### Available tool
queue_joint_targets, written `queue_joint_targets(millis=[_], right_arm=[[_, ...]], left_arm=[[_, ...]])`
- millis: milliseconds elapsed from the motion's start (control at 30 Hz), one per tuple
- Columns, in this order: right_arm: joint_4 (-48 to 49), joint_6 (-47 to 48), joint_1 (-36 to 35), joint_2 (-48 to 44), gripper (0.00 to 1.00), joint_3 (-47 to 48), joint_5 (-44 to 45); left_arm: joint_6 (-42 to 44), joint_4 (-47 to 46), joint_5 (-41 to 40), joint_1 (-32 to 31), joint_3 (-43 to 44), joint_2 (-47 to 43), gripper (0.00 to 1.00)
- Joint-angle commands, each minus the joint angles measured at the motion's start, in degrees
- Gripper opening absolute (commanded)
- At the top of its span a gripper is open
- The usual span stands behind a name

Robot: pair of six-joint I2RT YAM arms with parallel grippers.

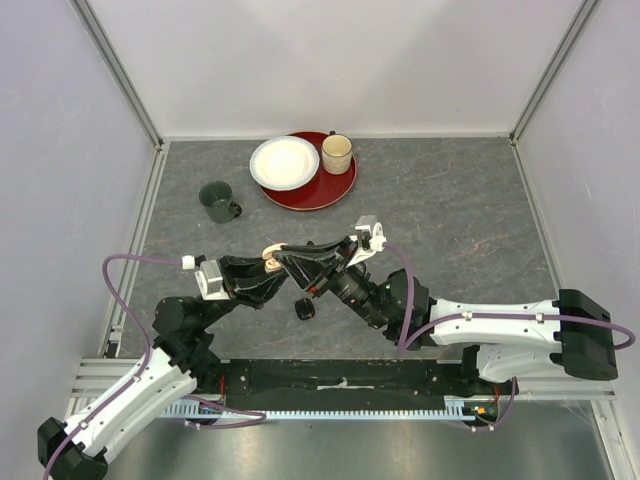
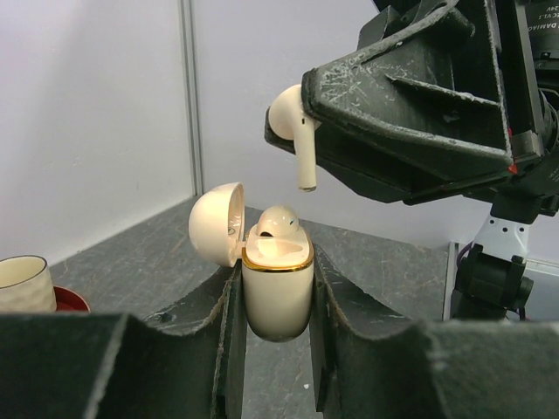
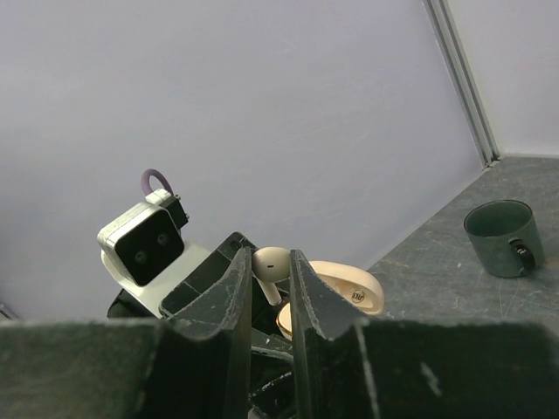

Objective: Insert the wireless bluetooth earbuds into the charging case
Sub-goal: Place the earbud in the charging case.

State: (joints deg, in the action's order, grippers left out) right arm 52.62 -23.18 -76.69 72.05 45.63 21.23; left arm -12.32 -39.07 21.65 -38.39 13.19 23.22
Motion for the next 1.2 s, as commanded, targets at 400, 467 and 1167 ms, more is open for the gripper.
queue_joint_targets(millis=[400,467,1167], right_arm=[[-1.11,-0.9,-0.66,2.65,0.0,2.8,1.35],[-1.2,-0.82,-0.74,2.83,0.0,2.8,1.88],[-5.33,3.84,-2.86,2.74,0.0,2.71,6.1]], left_arm=[[0.1,-4.61,1.38,-0.1,0.7,0.86,0.02],[0.1,-4.7,1.29,-0.1,0.87,0.86,0.02],[-0.43,-6.55,0.15,-0.1,1.22,0.77,0.02]])
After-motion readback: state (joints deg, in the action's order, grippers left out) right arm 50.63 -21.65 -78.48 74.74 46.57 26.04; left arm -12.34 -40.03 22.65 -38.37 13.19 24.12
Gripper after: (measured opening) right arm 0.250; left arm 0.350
